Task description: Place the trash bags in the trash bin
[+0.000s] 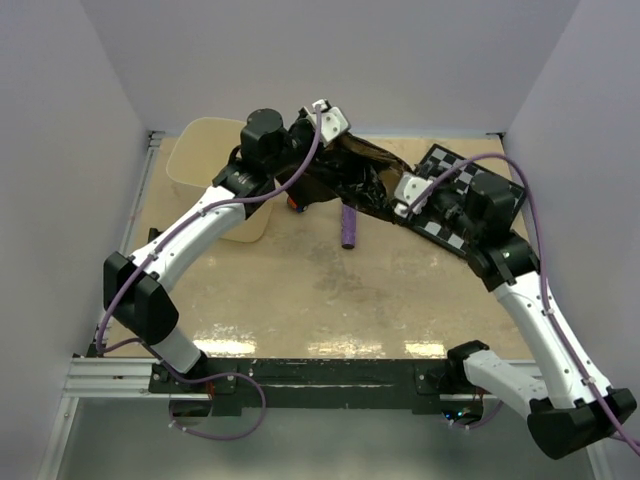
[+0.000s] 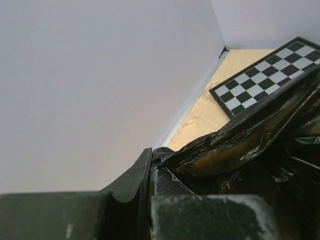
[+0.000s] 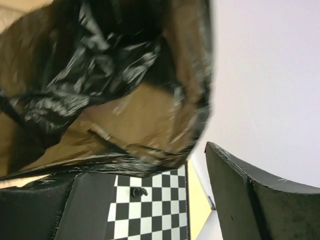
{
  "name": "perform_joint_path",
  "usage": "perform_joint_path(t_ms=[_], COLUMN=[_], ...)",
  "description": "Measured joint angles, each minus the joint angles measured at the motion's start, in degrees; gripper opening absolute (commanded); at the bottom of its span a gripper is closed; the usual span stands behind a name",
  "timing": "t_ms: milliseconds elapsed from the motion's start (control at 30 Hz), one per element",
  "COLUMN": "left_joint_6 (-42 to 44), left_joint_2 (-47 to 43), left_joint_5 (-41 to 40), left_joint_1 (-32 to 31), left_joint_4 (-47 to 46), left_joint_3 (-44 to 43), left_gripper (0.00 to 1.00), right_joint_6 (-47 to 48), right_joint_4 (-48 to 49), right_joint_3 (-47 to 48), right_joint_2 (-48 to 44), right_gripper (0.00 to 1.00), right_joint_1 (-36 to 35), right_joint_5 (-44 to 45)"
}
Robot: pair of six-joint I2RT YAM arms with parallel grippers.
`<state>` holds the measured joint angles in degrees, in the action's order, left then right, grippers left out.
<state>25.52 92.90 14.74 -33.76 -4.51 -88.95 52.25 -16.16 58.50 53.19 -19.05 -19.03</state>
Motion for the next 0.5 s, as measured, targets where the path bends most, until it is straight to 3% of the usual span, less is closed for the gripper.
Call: perform_joint_path(t_ms=[300, 500], left_joint_6=[5.62, 9.35], left_joint_2=[0.0, 0.02], left_joint_5=[-2.84, -5.05], left_joint_1=[0.0, 0.0], left_joint_4=[-2.47, -6.16], left_joint_3=[0.15, 2.51], left_gripper=[0.0, 0.0], right_joint_6=[-5.05, -4.83], right_joint_4=[-15.17, -24.65], right_joint_3=[25.64, 35.58], right_joint_2=[11.54, 16.98], right_gripper=[0.79, 0.79], right_joint_1=[0.79, 0.79], right_joint_5=[-7.78, -17.7])
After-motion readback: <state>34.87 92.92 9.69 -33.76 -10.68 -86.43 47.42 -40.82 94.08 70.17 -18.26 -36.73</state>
